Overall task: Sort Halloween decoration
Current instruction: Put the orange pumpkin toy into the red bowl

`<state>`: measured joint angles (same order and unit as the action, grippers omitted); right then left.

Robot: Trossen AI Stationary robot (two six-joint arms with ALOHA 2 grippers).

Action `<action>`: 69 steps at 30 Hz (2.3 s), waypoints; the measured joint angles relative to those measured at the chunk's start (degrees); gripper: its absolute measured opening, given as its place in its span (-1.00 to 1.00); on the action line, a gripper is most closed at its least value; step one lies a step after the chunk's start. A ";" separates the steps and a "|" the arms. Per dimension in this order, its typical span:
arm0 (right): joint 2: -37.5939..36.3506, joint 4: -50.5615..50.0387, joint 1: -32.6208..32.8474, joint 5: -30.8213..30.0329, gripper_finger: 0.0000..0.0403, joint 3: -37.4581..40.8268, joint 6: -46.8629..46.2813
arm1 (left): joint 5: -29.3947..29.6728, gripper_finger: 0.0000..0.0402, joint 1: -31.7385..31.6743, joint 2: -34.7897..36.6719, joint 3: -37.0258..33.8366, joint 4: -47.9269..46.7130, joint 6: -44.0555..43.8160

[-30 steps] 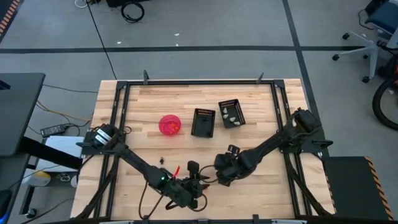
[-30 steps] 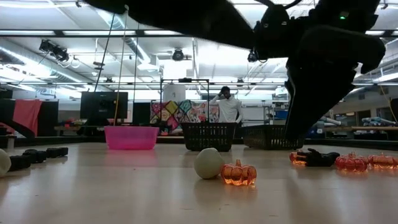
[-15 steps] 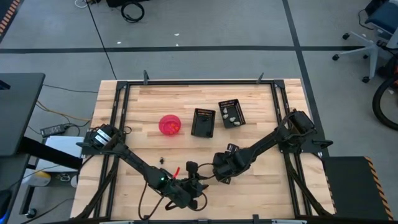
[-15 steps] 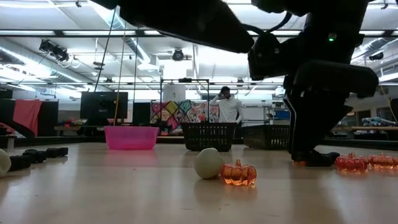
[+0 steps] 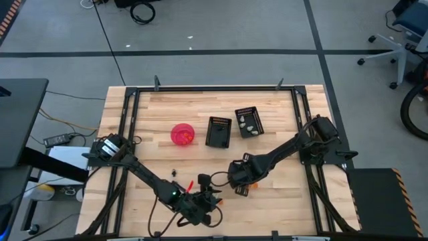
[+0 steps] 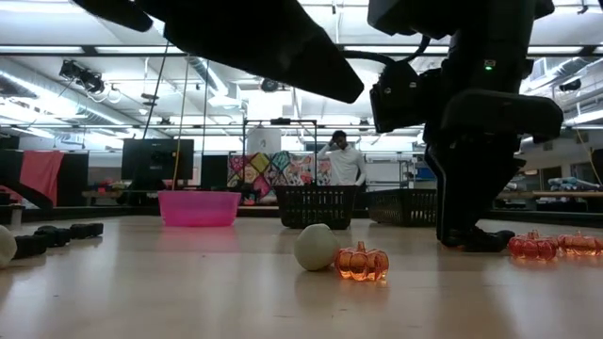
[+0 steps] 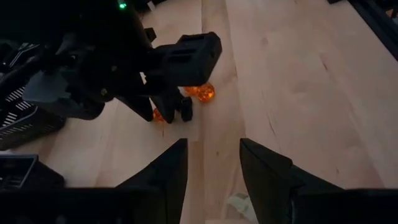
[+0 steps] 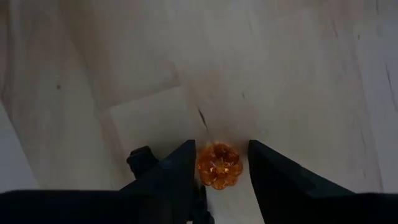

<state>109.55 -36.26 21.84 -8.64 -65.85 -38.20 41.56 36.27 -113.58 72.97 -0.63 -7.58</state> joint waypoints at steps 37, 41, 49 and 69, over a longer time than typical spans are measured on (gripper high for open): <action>-10.42 -7.24 2.26 2.55 -0.46 1.52 26.26 | 0.02 -0.24 -0.20 -0.02 0.04 -1.46 -0.87; -12.19 -10.11 4.62 2.55 -0.38 1.52 39.76 | 0.02 -0.24 -0.20 -0.02 0.04 -1.46 -0.83; -11.69 -12.72 6.69 3.01 -0.18 1.52 45.90 | 0.02 -0.24 -0.20 -0.04 0.04 -1.72 -0.83; -5.37 -9.35 10.15 4.10 -0.03 1.58 40.72 | 0.01 -0.24 -0.48 -0.04 0.07 -1.65 -0.67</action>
<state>104.18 -45.61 31.99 -4.54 -64.27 2.52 41.57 35.79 -113.62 73.03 -2.28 -8.25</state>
